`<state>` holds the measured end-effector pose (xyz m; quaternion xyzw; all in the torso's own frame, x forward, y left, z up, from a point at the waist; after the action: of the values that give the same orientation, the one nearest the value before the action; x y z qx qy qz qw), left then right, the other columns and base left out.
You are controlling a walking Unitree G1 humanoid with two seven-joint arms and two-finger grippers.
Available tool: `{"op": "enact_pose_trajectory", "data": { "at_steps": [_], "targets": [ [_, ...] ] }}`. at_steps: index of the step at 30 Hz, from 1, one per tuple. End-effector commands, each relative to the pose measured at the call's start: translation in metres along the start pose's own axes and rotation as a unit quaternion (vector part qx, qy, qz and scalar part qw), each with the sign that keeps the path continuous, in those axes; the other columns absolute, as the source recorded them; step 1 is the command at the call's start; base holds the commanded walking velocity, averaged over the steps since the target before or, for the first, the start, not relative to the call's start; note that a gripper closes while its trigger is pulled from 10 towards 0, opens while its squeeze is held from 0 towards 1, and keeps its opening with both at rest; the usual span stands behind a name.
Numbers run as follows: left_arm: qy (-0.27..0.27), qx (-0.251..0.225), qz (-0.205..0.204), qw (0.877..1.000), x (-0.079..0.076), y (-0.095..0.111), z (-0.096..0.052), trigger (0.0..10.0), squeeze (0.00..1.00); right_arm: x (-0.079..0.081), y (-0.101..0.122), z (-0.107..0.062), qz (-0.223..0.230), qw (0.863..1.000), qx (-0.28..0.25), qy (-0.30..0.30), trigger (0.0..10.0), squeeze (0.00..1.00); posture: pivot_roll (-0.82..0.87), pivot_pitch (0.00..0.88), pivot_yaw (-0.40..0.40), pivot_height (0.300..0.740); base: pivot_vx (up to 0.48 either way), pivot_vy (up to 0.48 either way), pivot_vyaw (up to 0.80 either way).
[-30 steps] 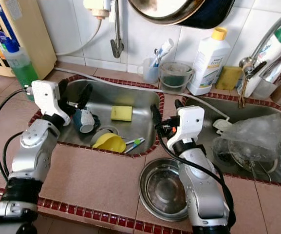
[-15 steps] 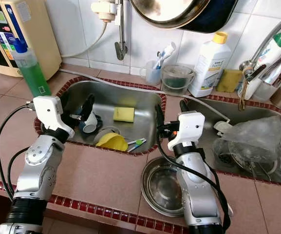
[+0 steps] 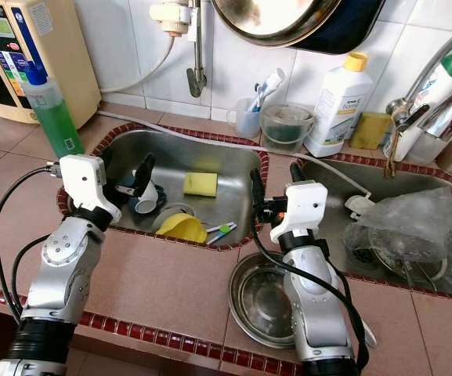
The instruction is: Kitchen organization
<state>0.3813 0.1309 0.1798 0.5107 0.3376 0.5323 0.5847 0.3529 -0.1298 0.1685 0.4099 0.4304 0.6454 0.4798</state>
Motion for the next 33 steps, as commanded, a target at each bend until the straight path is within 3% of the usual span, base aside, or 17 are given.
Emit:
{"op": "enact_pose_trajectory", "data": {
  "at_steps": [1,18,33],
  "targets": [
    [-0.001,0.006,0.003,1.0,-0.002,-0.001,-0.002,10.0,0.0,-0.003,-0.001,-0.002,-0.002,1.0,0.001,-0.004,10.0,0.0,-0.01,0.0,-0.021,0.74,0.0,0.0,0.0],
    [0.005,0.063,-0.025,0.998,0.001,-0.015,0.0,10.0,0.0,-0.005,-0.008,-0.001,0.002,1.0,0.01,-0.009,10.0,0.0,-0.01,0.0,-0.022,0.74,0.0,0.0,0.0],
    [-0.004,0.07,-0.024,0.997,-0.002,-0.015,0.004,10.0,0.0,-0.008,-0.007,-0.001,0.001,1.0,0.008,-0.016,10.0,0.0,-0.02,0.0,-0.018,0.74,-0.221,0.0,0.0]
  ]
}}
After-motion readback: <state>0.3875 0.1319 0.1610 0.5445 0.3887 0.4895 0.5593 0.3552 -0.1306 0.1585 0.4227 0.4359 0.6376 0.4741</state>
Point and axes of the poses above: a point about 5 cm out from each wrist's last joint towards the gripper, its own z axis pointing out of the wrist towards the gripper, its own y axis along the axis of the wrist's last joint, x = y × z, the point moved 6 cm from there along z, pointing out of the wrist towards the gripper, and after that the axes turned 9 degrees about z, right-handed, at the moved point
